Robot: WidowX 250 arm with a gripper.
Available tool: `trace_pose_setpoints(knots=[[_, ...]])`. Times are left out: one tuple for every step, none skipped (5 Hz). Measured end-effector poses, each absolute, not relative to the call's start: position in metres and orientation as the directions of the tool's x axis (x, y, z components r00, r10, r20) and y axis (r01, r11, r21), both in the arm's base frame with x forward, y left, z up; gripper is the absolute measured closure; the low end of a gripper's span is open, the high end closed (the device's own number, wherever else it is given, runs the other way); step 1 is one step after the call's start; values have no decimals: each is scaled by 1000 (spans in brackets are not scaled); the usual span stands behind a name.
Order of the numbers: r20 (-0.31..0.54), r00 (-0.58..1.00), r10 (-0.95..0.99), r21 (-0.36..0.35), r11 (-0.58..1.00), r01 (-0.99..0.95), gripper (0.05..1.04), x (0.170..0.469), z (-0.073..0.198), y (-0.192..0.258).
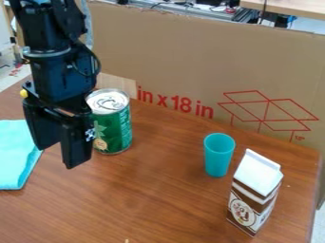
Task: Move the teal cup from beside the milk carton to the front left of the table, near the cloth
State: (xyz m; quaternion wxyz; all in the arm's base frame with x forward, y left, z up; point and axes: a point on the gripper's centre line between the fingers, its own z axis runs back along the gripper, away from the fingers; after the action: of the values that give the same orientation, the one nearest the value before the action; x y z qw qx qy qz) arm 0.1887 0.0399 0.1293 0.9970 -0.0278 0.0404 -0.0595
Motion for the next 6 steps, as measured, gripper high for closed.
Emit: trace_pose_setpoints(knots=[[-93,988,-120,-66,991,114,83,187,126,40],[-64,988,-138,-66,989,134,83,199,129,32],[-34,988,-148,-101,984,144,83,220,132,27],[-23,985,-169,-98,981,166,83,253,132,15],[1,977,-214,-89,973,213,83,284,127,-2],[24,974,-223,-106,969,224,83,302,127,-11]])
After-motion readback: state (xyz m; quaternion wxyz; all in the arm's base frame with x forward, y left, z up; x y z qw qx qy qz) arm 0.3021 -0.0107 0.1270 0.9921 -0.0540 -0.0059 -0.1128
